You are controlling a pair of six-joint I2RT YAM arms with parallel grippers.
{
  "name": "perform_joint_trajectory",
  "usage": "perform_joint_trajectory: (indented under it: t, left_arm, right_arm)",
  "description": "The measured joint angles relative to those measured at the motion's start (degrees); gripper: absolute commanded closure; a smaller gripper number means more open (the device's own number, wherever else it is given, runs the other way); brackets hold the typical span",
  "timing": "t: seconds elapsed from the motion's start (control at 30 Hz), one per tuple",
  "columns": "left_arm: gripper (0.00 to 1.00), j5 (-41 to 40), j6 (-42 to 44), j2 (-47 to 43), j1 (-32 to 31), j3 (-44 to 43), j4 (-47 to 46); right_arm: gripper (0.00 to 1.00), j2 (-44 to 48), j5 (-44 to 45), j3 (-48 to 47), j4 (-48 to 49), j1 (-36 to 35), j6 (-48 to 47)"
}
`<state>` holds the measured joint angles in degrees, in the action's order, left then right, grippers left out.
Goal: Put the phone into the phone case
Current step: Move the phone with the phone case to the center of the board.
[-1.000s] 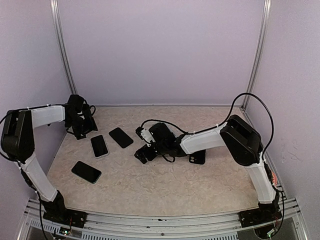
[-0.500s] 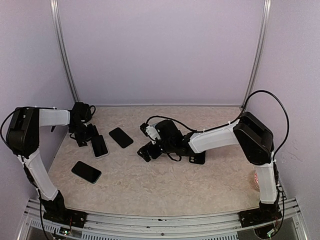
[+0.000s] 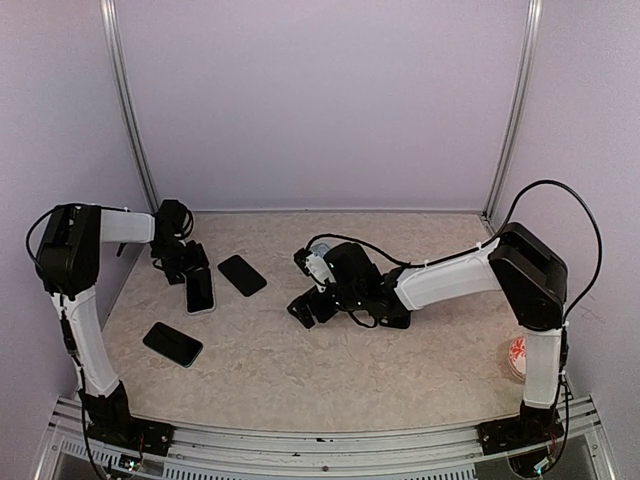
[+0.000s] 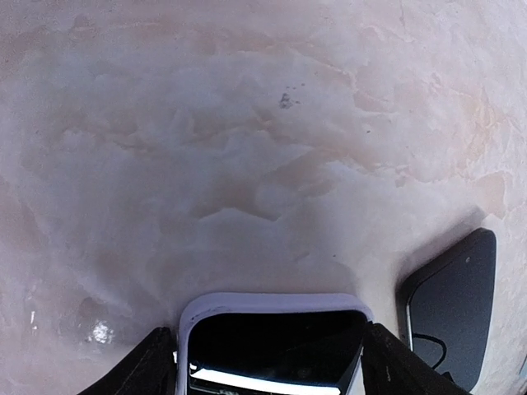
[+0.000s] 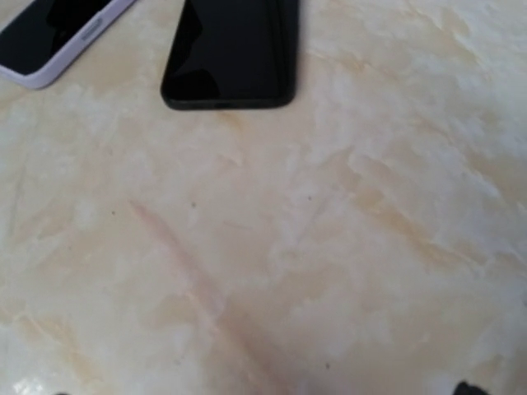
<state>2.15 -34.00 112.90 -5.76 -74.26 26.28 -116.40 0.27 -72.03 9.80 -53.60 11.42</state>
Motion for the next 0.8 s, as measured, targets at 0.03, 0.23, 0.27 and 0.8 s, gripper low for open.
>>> perform_joint_trajectory:
  t: [0.03,0.23,0.27,0.8]
  left_arm:
    - [0.24,0.0,0.3,0.6,-0.2,-0.8,0.2]
    - [0.23,-2.8,4.0,3.0,-3.4,-4.7,3.6]
    - [0.22,-3.3,4.6,3.3,-4.2,-5.2,4.2]
    - [0.01,-11.4,8.9,3.0,-7.1,-6.6,8.2]
  right_arm:
    - [0.01,0.0,0.1,0.1,0.0,0.0,0.0]
    - [0.01,0.1,1.0,0.7,-0.2,0.0,0.3]
    - [0.0,0.0,1.0,0.7,-0.2,0.0,0.3]
    - [0.0,0.0,0.8,0.7,-0.5,0.0,0.7]
